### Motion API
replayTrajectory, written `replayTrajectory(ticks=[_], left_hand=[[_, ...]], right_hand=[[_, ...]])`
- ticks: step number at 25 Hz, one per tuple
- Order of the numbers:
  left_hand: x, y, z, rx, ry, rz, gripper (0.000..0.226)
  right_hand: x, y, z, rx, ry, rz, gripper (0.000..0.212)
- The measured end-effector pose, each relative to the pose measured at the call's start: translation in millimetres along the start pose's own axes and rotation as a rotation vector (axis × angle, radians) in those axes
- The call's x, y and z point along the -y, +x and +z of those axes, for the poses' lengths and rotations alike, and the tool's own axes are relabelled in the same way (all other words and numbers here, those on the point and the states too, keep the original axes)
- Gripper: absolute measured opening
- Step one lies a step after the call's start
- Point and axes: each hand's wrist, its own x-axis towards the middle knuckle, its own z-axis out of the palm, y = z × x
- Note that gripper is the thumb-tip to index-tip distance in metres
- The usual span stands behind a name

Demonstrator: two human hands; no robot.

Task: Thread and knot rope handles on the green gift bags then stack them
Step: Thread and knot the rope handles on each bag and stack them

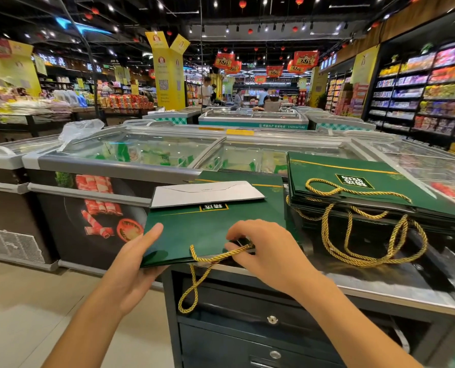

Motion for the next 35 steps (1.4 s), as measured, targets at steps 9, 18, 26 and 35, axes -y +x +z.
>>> replayTrajectory(ticks=[9, 18, 26, 35], left_hand=[[30.5, -15.6, 16.9, 0.016, -0.302, 0.077, 0.036], [33.4, -0.5, 33.5, -0.071, -0.113, 0.074, 0.021], [32.3, -2.0, 30.1, -0.038, -0.115, 0.087, 0.024], [30.0, -14.0, 26.2, 0.003, 0.017, 0.074, 0.023]], right_hand=[[5.3, -0.6, -0.8, 0.087, 0.149, 0.105, 0.016], [18.9, 19.7, -21.4, 0.182, 0.319, 0.077, 0.008], [22.5, 44.6, -38.2, 0.12, 0.329, 0.046, 0.003], [22.3, 68.7, -72.9, -0.083, 0.413, 0.087, 0.003]])
